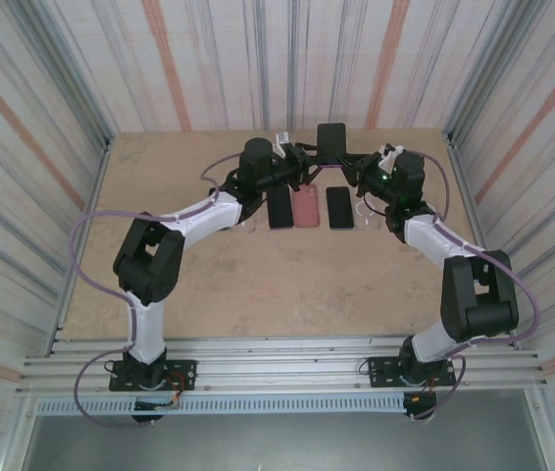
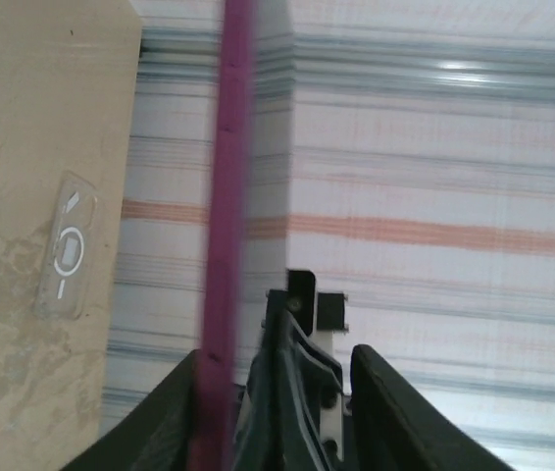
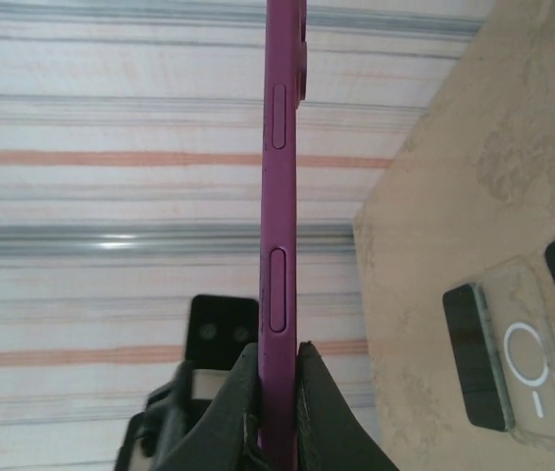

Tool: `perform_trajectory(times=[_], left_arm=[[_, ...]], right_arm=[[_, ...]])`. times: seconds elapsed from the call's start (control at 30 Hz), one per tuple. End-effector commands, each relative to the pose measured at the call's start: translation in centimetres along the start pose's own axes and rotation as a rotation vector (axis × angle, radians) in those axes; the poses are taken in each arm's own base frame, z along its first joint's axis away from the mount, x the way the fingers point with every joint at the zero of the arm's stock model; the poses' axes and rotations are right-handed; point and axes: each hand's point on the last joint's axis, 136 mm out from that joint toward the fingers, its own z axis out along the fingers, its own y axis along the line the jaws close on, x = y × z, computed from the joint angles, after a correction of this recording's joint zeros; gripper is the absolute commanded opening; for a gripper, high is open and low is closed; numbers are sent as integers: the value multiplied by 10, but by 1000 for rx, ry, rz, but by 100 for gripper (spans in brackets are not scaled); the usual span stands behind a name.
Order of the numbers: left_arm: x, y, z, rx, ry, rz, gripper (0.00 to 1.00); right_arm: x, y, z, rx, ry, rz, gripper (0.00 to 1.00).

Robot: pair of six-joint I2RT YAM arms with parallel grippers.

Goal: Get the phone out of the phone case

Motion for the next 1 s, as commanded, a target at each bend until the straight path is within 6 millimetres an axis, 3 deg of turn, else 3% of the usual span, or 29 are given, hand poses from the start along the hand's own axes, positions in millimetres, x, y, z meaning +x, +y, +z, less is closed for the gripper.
perform_trajectory(times=[0.0, 0.13, 0.33, 0.5, 0.97], left_arm=[[3, -31, -3, 53, 9, 64, 54], [1, -28, -8, 37, 2, 74, 61], [-1, -22, -16, 14, 0, 76, 63], [-1, -17, -19, 6, 8, 65, 64], [-2, -23, -27, -4, 17, 94, 65]], right_arm=[[-13, 8, -14, -39, -35, -41, 0], [-28, -6, -43, 15, -49, -81, 0], [-57, -47, -107, 169, -20, -196, 0], [-80, -84, -143, 224, -18, -189, 0], [-120, -160, -147, 293, 15, -108, 0]])
